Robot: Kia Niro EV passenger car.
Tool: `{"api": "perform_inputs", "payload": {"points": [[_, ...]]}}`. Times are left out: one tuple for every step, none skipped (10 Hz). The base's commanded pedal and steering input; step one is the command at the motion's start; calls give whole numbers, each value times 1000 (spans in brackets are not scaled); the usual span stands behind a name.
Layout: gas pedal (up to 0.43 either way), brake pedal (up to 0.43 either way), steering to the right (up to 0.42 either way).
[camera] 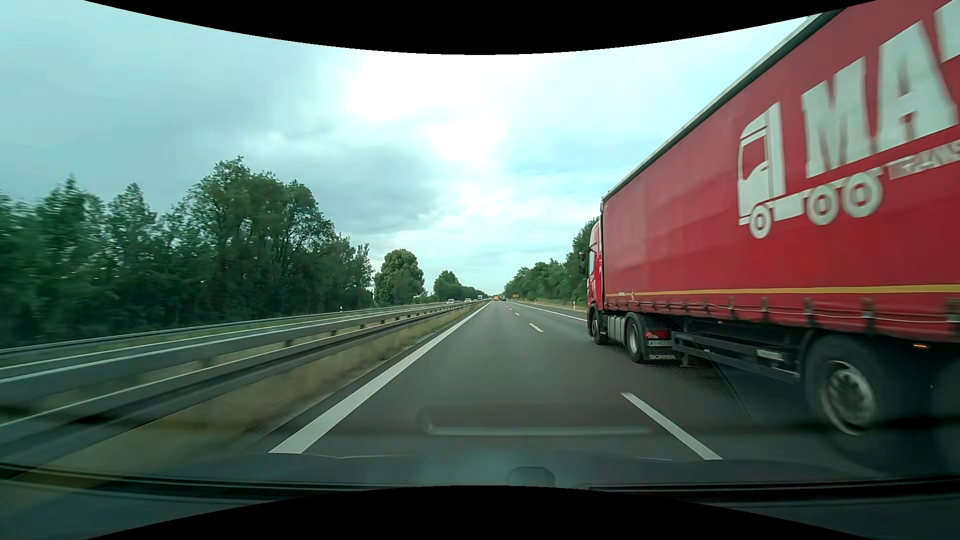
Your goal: Follow the waypoints while adhering to traffic rules and regulations
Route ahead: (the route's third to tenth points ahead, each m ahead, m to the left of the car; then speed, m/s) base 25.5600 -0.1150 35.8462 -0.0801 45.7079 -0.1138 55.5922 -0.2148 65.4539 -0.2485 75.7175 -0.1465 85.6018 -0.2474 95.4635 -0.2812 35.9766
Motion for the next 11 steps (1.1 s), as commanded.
{"api": "perform_inputs", "payload": {"points": [[539,0,-3],[539,0,-2],[539,0,-2],[539,0,-2],[539,0,-3],[539,0,-3],[539,0,-3],[539,0,-2],[539,0,-2],[539,0,-3],[539,0,-3]]}}
